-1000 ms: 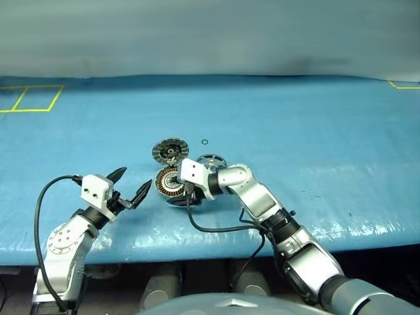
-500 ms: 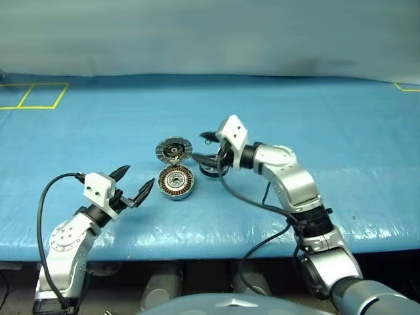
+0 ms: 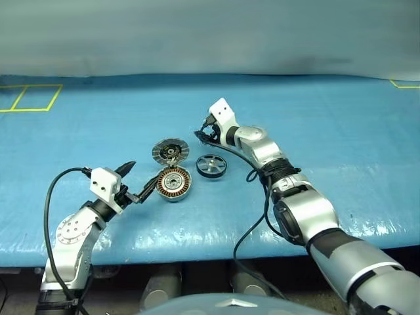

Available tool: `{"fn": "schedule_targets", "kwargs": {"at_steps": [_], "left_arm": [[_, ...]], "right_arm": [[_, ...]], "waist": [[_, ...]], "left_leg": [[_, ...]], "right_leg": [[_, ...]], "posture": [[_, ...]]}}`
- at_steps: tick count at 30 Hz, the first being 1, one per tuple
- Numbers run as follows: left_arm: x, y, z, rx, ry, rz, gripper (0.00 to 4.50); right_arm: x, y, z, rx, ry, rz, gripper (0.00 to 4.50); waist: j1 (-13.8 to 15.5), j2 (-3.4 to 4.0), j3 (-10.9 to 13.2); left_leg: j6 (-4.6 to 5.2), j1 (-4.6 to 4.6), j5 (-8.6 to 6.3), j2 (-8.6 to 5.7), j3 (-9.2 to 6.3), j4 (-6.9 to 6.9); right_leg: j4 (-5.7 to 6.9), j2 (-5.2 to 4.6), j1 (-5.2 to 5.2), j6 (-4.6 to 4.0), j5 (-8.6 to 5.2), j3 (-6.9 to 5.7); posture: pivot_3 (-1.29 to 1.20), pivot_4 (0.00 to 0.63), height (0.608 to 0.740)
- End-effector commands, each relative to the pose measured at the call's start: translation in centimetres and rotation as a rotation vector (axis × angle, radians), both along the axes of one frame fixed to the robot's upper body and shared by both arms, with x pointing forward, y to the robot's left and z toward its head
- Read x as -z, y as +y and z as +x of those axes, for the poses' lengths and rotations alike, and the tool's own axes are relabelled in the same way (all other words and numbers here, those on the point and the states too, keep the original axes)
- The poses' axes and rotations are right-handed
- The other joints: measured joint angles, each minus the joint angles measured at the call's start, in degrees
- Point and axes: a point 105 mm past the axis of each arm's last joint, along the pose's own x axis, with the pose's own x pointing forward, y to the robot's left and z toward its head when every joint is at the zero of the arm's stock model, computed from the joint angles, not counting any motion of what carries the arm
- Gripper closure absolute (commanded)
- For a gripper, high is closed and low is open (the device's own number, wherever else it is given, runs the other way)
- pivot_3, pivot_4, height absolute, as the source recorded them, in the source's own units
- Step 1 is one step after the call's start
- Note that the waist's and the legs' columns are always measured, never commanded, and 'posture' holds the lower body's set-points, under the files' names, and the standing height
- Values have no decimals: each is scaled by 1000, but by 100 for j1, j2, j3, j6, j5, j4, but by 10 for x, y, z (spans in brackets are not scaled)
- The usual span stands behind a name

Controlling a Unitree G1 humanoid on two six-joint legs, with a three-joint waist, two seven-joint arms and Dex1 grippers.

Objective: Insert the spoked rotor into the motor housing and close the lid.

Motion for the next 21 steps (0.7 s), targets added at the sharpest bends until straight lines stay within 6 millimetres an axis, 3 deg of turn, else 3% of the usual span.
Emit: {"fn": "schedule_targets", "kwargs": {"at_steps": [1,10,15,21], "left_arm": [[-11,3,-4,-9,-43,21,0],[-10,5,-5,-26,-38,30,0],[-10,6,-5,-32,-37,32,0],[-8,6,-6,-35,-33,31,0]], "right_arm": [[-8,3,4,-7,-41,-19,1029],[11,-4,2,34,16,-34,1029],[14,-1,0,37,39,-15,2222],[16,1,0,52,69,28,2222]], "waist": [[-15,1,1],[-45,2,1],[-57,2,1],[-57,3,1]], "left_leg": [[0,0,0,0,0,0],[-2,4,1,6,0,7],[-2,5,1,10,0,6],[-2,5,1,11,0,7]], "right_leg": [[1,0,0,-1,0,0],[9,8,1,14,-11,1],[9,12,0,13,-9,2],[9,14,1,12,-9,4]], "posture": [[0,150,740],[0,150,740],[0,150,740],[0,150,740]]}}
